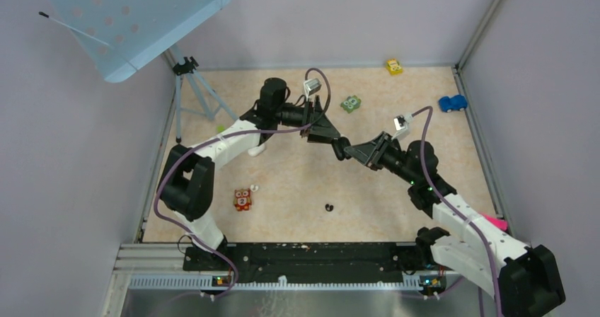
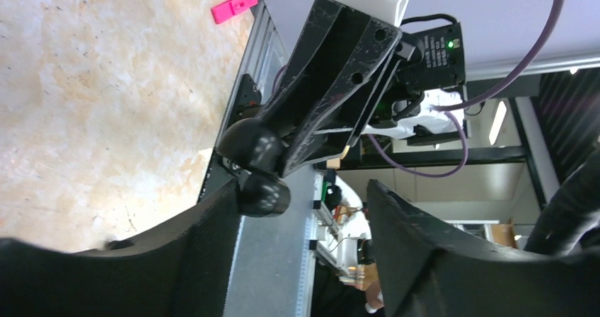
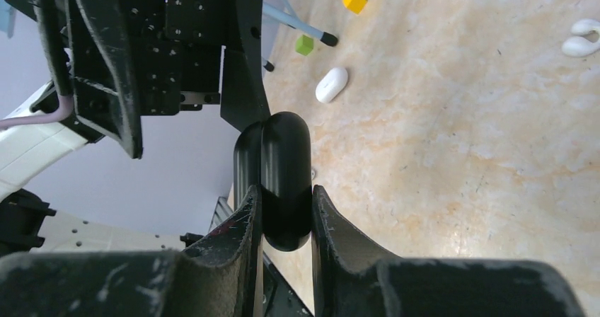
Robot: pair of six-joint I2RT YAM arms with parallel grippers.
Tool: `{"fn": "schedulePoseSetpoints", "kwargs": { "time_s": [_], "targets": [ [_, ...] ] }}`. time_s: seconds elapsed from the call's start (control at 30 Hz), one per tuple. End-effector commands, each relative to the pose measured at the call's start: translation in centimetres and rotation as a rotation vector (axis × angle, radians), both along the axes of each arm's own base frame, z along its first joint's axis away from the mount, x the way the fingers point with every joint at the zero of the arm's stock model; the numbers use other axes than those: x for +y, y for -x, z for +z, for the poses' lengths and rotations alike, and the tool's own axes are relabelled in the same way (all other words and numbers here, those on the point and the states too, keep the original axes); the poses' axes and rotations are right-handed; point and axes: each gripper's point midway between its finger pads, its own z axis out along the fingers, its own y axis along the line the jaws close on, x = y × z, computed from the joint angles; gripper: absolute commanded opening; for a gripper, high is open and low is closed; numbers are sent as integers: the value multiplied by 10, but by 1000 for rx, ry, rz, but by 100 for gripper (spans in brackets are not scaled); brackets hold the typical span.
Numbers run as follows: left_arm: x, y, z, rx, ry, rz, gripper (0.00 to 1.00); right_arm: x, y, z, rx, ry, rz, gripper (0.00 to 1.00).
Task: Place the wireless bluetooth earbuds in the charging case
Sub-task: Pass from the left arm to the right
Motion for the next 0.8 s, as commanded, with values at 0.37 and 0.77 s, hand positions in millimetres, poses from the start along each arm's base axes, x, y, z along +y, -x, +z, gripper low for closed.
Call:
{"fn": "schedulePoseSetpoints", "kwargs": {
  "time_s": [0.37, 0.77],
  "targets": [
    [17, -12, -1, -90, -8, 59, 85, -8, 1, -3, 57, 66, -44, 0],
    [44, -34, 8, -330, -103, 178, 86, -5, 1, -4, 236, 75, -56, 0]
  ]
}}
